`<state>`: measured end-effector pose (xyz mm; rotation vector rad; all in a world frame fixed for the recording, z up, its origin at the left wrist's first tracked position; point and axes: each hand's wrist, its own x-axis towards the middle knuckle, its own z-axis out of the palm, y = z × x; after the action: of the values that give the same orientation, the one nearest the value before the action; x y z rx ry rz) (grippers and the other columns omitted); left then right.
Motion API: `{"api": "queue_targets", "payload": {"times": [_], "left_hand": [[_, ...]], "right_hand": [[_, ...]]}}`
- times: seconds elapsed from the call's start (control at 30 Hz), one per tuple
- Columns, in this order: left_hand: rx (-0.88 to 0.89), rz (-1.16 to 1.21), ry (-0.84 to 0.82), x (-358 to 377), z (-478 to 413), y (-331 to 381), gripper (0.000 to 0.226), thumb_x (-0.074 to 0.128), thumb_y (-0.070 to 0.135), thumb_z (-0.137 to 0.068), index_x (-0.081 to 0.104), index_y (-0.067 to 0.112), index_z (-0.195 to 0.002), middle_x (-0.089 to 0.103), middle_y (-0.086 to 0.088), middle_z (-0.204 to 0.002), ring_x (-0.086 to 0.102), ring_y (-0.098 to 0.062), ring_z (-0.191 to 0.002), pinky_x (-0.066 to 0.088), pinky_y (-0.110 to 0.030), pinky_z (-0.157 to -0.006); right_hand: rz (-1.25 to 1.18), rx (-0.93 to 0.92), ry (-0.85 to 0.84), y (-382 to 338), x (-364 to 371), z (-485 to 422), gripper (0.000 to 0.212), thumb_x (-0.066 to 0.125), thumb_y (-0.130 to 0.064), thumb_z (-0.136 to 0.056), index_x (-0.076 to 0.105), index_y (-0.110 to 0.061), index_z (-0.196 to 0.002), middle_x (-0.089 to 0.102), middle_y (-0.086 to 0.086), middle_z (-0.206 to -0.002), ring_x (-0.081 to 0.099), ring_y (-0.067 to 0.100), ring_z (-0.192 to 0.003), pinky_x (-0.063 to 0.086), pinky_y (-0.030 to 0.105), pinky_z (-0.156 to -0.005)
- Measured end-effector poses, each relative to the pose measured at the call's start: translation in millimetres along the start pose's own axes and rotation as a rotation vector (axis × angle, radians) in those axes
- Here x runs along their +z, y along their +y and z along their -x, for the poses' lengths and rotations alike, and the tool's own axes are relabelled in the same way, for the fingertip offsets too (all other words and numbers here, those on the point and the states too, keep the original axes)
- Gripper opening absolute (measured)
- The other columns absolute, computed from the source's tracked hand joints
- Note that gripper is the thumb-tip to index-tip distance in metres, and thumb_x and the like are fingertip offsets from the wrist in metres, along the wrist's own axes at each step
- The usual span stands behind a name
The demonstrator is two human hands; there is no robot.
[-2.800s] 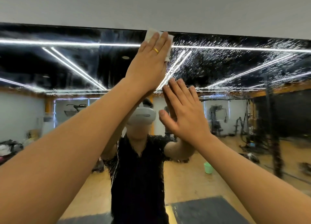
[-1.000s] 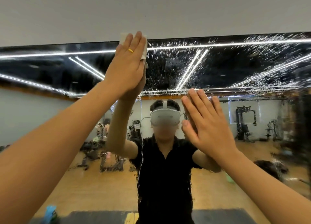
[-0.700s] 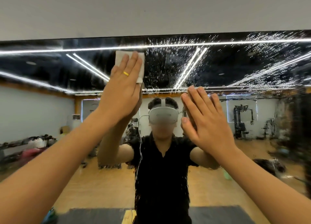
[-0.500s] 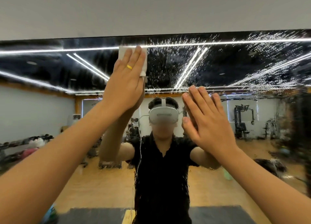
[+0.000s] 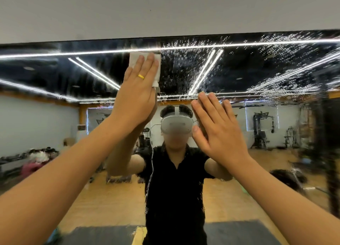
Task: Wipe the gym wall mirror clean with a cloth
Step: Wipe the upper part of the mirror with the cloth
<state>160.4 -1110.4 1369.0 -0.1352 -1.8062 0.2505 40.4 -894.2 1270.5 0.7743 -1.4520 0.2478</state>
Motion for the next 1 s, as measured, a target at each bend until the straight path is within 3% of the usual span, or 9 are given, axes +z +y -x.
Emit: {"api": "queue_targets", "payload": {"times": [0.2, 0.4, 0.6, 0.87, 1.0], "left_hand": [[0.031, 0.006, -0.035, -8, -2, -2, 0.065, 0.022, 0.026, -0.102, 0.018, 0.013, -0.165, 0.013, -0.006, -0.173, 0.005, -0.023, -0.16, 0.003, -0.045, -0.13], [0.001, -0.022, -0.008, -13, -53, 7, 0.061, 0.027, 0.022, -0.109, 0.007, 0.018, -0.166, 0.002, -0.001, -0.174, -0.005, -0.021, -0.16, -0.01, -0.034, -0.124], [-0.011, -0.026, -0.015, -12, -61, 9, 0.06, 0.026, 0.022, -0.11, 0.005, 0.017, -0.166, 0.0, -0.001, -0.174, -0.006, -0.021, -0.16, -0.012, -0.032, -0.122], [0.024, 0.024, -0.018, 3, 1, 18, 0.065, 0.021, 0.028, -0.102, 0.019, 0.012, -0.165, 0.014, -0.007, -0.172, 0.006, -0.024, -0.16, 0.001, -0.04, -0.128], [0.038, 0.001, -0.025, -1, -10, 19, 0.065, 0.021, 0.027, -0.102, 0.019, 0.013, -0.165, 0.014, -0.006, -0.173, 0.006, -0.023, -0.16, -0.001, -0.039, -0.128]], "right_hand": [[0.004, 0.001, 0.011, -2, -2, 0, 0.064, 0.036, -0.043, -0.105, 0.029, -0.015, -0.162, 0.019, 0.007, -0.171, 0.012, 0.024, -0.159, 0.009, 0.051, -0.129], [0.003, 0.0, 0.01, -1, -2, -1, 0.065, 0.037, -0.043, -0.105, 0.028, -0.015, -0.163, 0.018, 0.007, -0.171, 0.011, 0.024, -0.159, 0.009, 0.051, -0.129], [0.003, 0.001, 0.015, -1, -1, 0, 0.065, 0.038, -0.043, -0.105, 0.027, -0.016, -0.163, 0.018, 0.007, -0.171, 0.01, 0.024, -0.16, 0.008, 0.05, -0.129], [0.006, -0.004, 0.031, -1, -1, 0, 0.064, 0.039, -0.042, -0.105, 0.029, -0.015, -0.162, 0.019, 0.008, -0.17, 0.013, 0.026, -0.159, 0.01, 0.051, -0.129], [0.008, -0.004, 0.03, -2, 0, 2, 0.064, 0.039, -0.042, -0.105, 0.029, -0.015, -0.162, 0.019, 0.008, -0.171, 0.012, 0.026, -0.159, 0.01, 0.051, -0.129]]}}
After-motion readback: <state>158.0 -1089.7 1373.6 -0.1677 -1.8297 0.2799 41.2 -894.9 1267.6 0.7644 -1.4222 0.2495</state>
